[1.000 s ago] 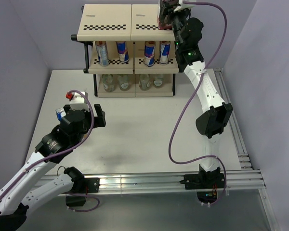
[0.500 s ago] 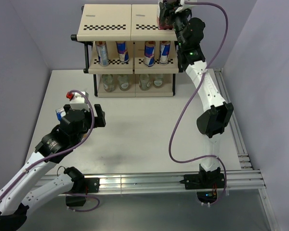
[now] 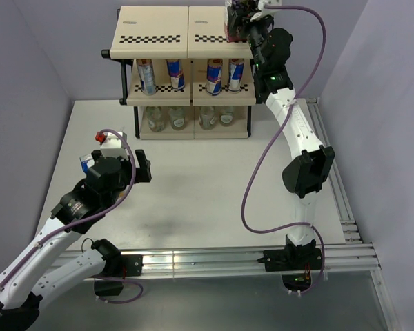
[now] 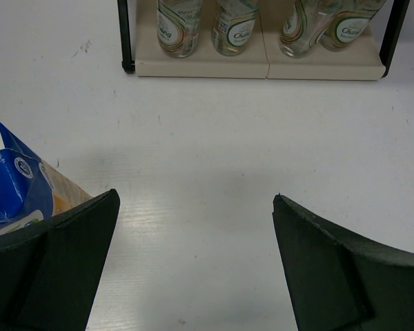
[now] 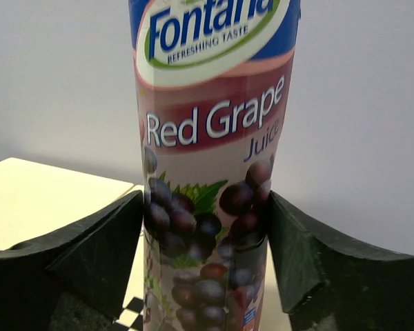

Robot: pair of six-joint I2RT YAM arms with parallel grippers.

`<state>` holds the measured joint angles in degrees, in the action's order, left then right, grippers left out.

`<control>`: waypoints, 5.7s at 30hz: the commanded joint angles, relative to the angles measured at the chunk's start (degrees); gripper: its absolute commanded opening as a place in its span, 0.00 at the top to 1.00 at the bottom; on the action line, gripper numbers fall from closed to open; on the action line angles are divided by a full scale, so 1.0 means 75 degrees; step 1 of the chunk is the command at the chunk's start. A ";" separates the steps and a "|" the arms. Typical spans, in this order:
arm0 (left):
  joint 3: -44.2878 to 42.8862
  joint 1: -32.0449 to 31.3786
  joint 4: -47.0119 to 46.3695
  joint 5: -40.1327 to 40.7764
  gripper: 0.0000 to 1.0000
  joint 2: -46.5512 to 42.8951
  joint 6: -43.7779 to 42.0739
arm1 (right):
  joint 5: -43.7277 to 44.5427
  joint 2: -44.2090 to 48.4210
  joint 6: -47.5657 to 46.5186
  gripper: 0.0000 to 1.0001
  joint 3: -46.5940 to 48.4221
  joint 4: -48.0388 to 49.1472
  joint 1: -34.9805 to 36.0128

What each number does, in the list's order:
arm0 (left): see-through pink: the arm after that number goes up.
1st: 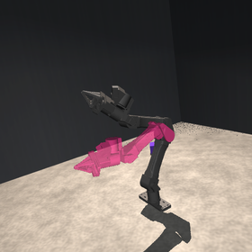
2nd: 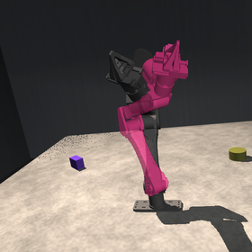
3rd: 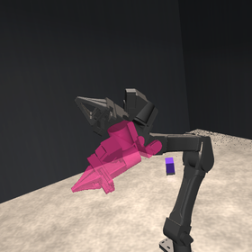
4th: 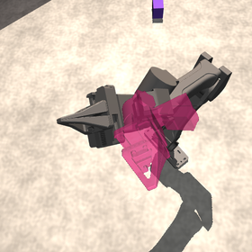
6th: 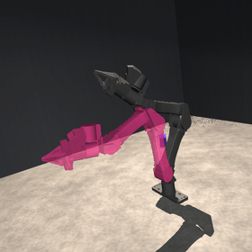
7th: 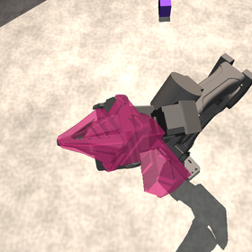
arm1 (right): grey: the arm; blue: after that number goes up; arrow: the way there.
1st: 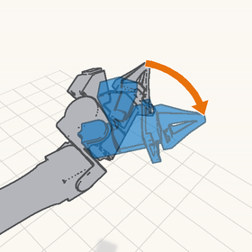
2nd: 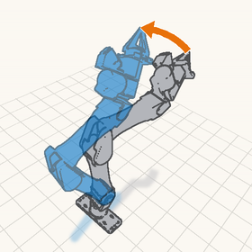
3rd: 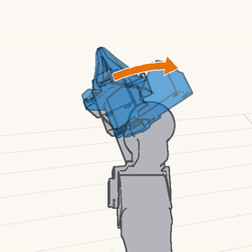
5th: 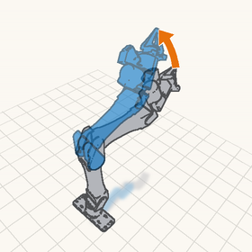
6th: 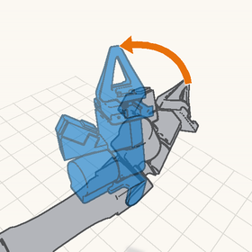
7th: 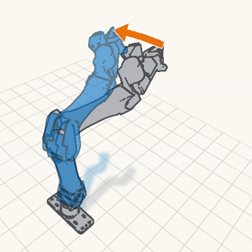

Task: Place and organize the beverage onto the shelf
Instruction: Place the drink on the shelf, then pick up the drink from the center of the board.

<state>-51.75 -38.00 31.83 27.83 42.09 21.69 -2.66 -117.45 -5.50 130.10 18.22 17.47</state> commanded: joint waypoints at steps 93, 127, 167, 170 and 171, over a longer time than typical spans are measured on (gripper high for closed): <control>-0.0659 0.1023 0.1931 0.1165 0.00 -0.2284 0.0776 | -0.5040 -0.1878 0.1377 0.85 -0.3293 0.4473 0.5299; -0.0319 -0.2000 -0.6705 -0.3888 0.01 0.3563 -0.1662 | 0.4187 0.6740 0.1541 0.93 -0.5054 -0.4631 0.4197; -0.1091 -0.2305 -0.7867 -0.2330 1.00 0.4033 -0.0923 | 0.4384 0.8148 0.1366 0.00 -0.6168 -0.3507 0.4502; -0.1489 -0.2305 -0.7550 -0.1816 1.00 0.3963 -0.1133 | 0.4712 0.8416 0.1331 0.00 -0.6260 -0.3636 0.4444; -0.1596 -0.2305 -0.7468 -0.1662 1.00 0.3928 -0.1193 | 0.4818 0.8510 0.1319 0.00 -0.6308 -0.3706 0.4420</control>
<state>-55.51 -55.22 -9.21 8.40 77.84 15.22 29.34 -55.46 4.40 81.84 -12.84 50.76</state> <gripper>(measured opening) 0.560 0.997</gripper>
